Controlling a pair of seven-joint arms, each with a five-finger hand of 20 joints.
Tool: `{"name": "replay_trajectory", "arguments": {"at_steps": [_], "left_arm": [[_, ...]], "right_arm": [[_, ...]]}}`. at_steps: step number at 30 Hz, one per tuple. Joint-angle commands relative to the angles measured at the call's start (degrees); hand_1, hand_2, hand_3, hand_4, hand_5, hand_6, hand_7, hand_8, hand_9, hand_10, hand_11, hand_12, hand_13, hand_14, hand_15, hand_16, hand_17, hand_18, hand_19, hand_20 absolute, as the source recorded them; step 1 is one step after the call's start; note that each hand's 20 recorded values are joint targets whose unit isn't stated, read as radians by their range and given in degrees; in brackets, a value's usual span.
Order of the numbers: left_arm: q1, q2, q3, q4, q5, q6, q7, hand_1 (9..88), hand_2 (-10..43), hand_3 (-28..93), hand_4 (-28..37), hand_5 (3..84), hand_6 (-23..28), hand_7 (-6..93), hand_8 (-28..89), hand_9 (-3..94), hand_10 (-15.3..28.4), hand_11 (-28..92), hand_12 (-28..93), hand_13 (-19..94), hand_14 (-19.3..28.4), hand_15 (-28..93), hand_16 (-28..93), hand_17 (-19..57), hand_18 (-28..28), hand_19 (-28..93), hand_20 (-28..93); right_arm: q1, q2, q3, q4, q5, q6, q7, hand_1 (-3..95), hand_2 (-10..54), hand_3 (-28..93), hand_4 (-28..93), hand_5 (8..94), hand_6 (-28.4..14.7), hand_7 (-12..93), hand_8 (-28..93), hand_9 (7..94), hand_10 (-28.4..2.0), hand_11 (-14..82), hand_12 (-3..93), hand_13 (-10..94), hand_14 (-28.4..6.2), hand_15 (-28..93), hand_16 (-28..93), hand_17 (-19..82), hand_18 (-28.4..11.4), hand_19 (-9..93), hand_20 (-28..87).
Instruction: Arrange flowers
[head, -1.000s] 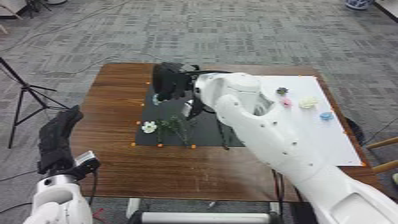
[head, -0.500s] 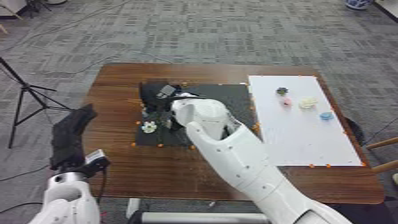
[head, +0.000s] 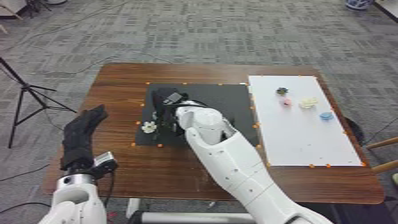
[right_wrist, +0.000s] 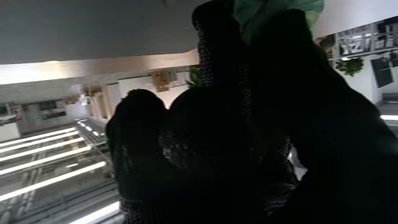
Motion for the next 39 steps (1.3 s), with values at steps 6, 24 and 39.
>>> {"name": "replay_trajectory", "arguments": {"at_steps": [6,24,39], "left_arm": [[4.6,1.24,0.52,-2.76,-1.02,-0.32,2.81,19.6,14.9,67,-28.3,50.3,4.6,12.8,-10,48.5,14.4,18,7,36,14.5,11,-2,4.1,10.3,12,15],[8.2,-1.81,-10.52,0.24,4.51,-9.08,-1.39,19.6,9.4,67,-28.3,49.3,4.2,12.4,-9,47.4,14.2,18,7,35,14.3,10,-1,3.7,10.6,10,14],[11.2,-3.03,-14.03,0.7,3.32,-0.59,-3.04,23.2,31.0,60,-28.3,55.9,2.7,13.7,-10,54.1,14.1,19,7,39,14.2,11,-2,5.6,9.4,11,15]], "right_arm": [[5.5,8.0,-5.9,-8.8,14.7,-4.8,5.5,37.5,-9.5,66,-16,55.9,-0.1,16,-9,74.9,-12.0,10.9,15.2,92,-2.1,57,36,64,-14.1,93,59],[8.5,38.6,-1.4,-29.6,30.4,6.9,13.1,28.2,-9.5,63,-12,50.0,-2.4,11,-6,63.0,-15.5,8.6,14.3,89,-4.2,56,34,60,-15.3,93,55],[-12.7,51.0,15.2,-28.1,31.6,5.0,17.8,30.0,-9.5,63,-13,51.2,-2.5,11,-6,62.5,-15.4,8.6,15.3,88,-4.7,57,33,59,-15.7,93,55]]}}
